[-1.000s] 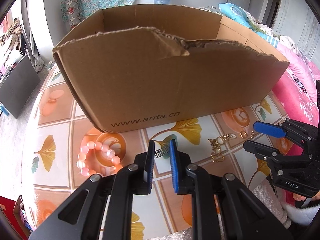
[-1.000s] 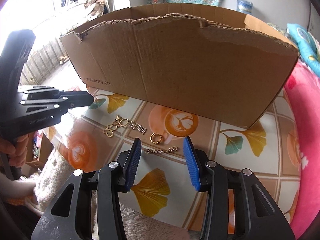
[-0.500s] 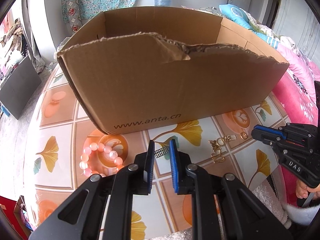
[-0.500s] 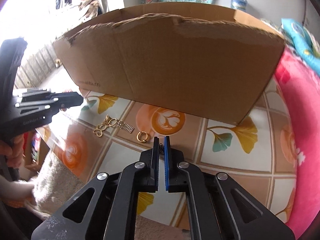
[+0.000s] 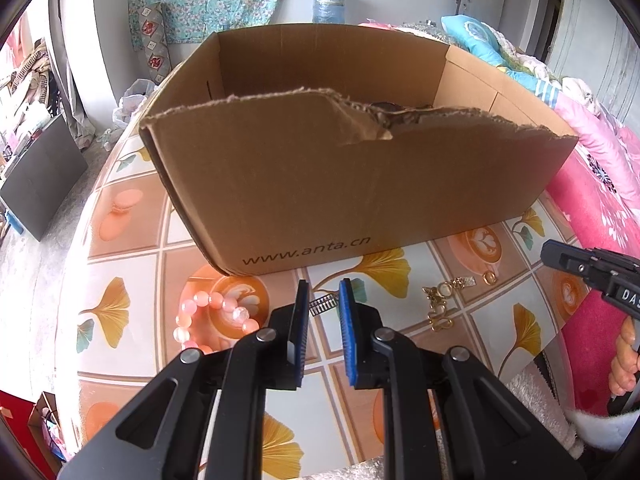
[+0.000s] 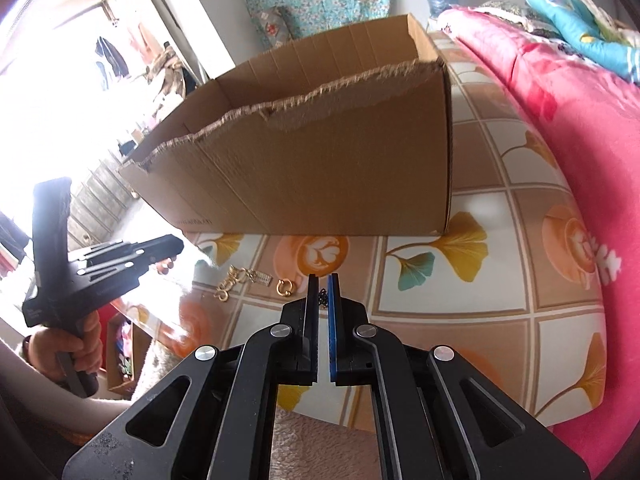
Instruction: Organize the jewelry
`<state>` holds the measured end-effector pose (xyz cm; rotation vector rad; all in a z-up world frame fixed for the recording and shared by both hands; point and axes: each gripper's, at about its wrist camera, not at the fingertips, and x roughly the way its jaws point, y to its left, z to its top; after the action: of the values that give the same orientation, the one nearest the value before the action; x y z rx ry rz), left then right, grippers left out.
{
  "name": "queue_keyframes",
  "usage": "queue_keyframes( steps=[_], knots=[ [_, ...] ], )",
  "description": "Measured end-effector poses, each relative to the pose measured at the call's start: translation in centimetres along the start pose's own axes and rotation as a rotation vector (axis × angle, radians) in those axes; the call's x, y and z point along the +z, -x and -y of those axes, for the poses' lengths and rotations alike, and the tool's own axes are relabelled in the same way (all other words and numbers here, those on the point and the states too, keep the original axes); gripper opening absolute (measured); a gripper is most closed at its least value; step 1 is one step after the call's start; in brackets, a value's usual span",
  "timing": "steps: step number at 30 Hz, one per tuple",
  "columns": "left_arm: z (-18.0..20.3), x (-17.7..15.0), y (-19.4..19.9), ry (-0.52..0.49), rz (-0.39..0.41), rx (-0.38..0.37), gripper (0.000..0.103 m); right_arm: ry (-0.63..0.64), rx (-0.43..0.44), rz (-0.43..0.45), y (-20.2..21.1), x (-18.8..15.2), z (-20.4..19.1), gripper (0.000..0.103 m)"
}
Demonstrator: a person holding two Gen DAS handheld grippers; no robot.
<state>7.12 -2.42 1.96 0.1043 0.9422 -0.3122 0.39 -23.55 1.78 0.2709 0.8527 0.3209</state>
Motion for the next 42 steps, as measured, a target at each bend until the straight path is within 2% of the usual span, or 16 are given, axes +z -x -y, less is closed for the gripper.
queue_keyframes(
  steps=[7,15,25,33,38,42],
  knots=[
    [0.2,0.3,0.9,-0.014,0.026,-0.01,0.014,-0.02,0.039,0.055,1.7,1.3,0.1,0.002],
    [0.9,0.7,3.0,-0.051,0.073,-0.06,0.014,0.013,0.067,0.096,3.0,2.1,-1.2,0.002],
    [1.5,2.6,8.1,-0.065,0.169,-0.2,0.014,0.086,0.124,0.156,4.4,4.4,-3.1,0.002],
    [1.3,5.8,11.4,-0.09,0.273,-0.262,0.014,0.18,0.158,0.217,5.4,8.0,-5.2,0.002],
    [0.4,8.8,11.4,-0.093,0.278,-0.26,0.014,0.196,0.176,0.181,4.1,11.4,-5.6,0.002],
    [-0.8,11.8,9.3,-0.056,0.222,-0.272,0.014,0.155,0.214,0.078,1.2,14.5,-4.9,0.002]
  ],
)
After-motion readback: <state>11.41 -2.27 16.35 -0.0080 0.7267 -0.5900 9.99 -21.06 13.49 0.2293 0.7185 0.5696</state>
